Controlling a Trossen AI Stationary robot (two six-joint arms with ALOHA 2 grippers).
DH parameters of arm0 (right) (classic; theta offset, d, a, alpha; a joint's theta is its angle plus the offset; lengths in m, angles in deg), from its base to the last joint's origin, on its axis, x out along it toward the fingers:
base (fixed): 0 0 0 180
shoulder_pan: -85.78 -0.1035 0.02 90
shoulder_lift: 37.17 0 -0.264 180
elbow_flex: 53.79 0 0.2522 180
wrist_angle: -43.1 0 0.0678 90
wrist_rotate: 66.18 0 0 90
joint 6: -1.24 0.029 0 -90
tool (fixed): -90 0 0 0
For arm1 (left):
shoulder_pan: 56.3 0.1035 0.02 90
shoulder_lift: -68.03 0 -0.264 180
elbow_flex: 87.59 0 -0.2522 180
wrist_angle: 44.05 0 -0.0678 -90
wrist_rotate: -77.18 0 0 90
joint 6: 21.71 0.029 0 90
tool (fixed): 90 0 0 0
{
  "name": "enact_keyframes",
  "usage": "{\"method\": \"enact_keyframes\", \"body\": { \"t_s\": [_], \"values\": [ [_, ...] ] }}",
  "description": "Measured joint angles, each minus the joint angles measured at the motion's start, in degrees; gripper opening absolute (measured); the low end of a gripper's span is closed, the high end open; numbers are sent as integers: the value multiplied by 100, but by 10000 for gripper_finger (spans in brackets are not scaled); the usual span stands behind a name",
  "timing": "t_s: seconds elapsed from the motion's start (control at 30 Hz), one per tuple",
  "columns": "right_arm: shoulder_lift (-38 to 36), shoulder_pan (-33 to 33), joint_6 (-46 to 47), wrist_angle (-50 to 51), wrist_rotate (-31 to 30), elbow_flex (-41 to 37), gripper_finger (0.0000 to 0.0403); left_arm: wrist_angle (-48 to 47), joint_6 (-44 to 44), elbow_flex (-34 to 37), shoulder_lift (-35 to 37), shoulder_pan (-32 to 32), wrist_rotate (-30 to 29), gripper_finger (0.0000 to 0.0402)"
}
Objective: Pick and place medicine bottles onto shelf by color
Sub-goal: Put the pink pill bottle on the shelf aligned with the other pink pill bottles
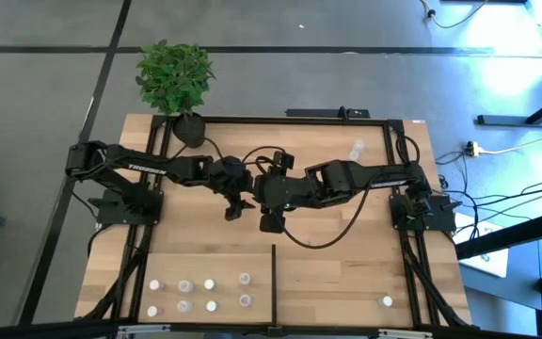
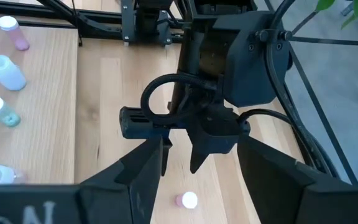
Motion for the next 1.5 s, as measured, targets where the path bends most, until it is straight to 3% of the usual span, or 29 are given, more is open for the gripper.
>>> {"method": "enact_keyframes", "body": {
  "t_s": [0.23, 0.63, 0.77, 1.0, 1.13, 1.5],
  "values": [
    [0, 0, 0, 2, -1, 0, 210, 0, 1, 0, 0, 60, 59, 239],
    [0, 0, 0, 7, 1, 0, 210, 0, 4, 0, 0, 60, -104, 324],
    [0, 0, 0, 7, -1, 0, 210, -108, 93, -52, 0, 60, -108, 326],
    [0, 0, 0, 7, -1, 0, 210, -1813, 463, -963, 7, 36, -249, 326],
    [0, 0, 0, 7, 0, 0, 210, -2215, 646, -1132, 7, -29, -340, 326],
    [0, 0, 0, 7, 0, 0, 210, -1823, 1555, -1130, -149, -320, -635, 326]
  ]
}}
